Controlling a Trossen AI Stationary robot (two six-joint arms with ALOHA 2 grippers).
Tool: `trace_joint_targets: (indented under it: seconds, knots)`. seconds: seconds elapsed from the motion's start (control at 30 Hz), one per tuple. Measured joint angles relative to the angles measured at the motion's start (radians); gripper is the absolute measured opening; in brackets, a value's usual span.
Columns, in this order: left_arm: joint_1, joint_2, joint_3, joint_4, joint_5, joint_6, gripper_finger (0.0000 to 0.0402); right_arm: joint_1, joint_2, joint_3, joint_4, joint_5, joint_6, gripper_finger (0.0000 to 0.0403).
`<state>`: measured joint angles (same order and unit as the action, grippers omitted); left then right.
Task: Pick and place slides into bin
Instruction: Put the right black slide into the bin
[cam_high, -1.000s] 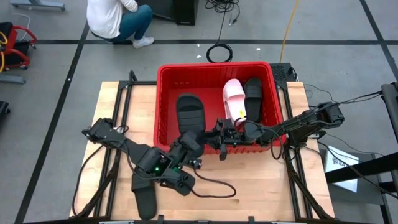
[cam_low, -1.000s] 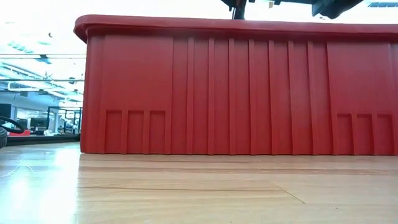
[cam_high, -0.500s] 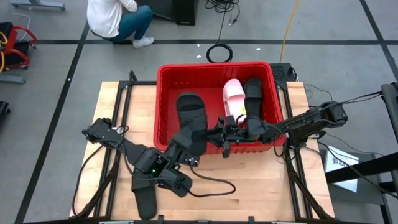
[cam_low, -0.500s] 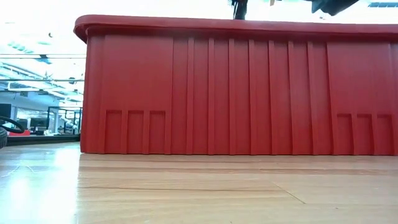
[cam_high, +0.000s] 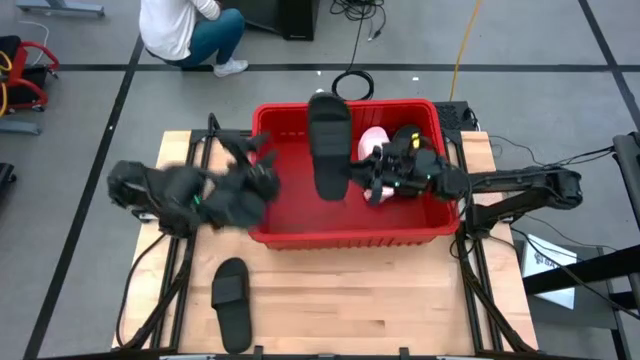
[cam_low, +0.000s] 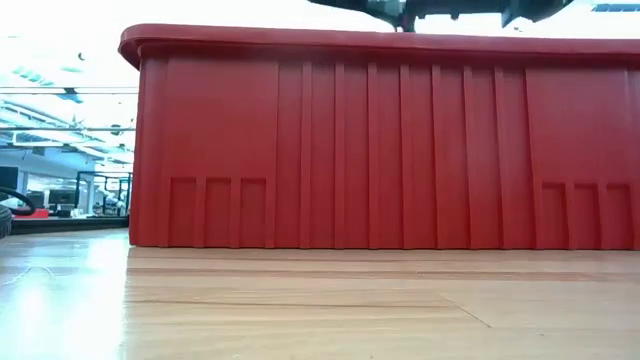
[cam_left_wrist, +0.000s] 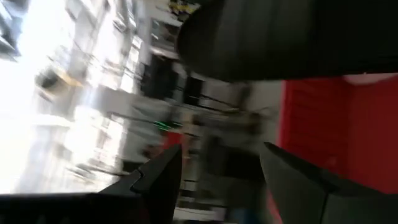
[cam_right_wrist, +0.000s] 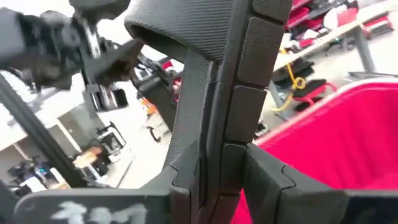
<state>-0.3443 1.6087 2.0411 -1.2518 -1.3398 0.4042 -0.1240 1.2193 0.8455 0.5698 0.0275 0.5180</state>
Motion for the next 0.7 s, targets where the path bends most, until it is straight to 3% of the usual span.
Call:
trace_joint_targets:
  seconds: [0.2, 0.47, 0.7]
  knots:
    - [0.254, -0.153, 0.000, 0.011, 0.315, -0.178, 0.0225, -0.169, 0.008, 0.000, -0.113, -0.131, 0.030, 0.0076]
    - [0.554, -0.216, -0.032, 0.147, 0.514, -0.101, 0.0225, -0.301, 0.093, -0.056, -0.113, -0.246, 0.125, 0.0076]
    - [0.757, -0.237, -0.114, 0.397, 0.940, -0.047, 0.0225, -0.354, 0.175, -0.137, 0.016, -0.341, 0.237, 0.0076]
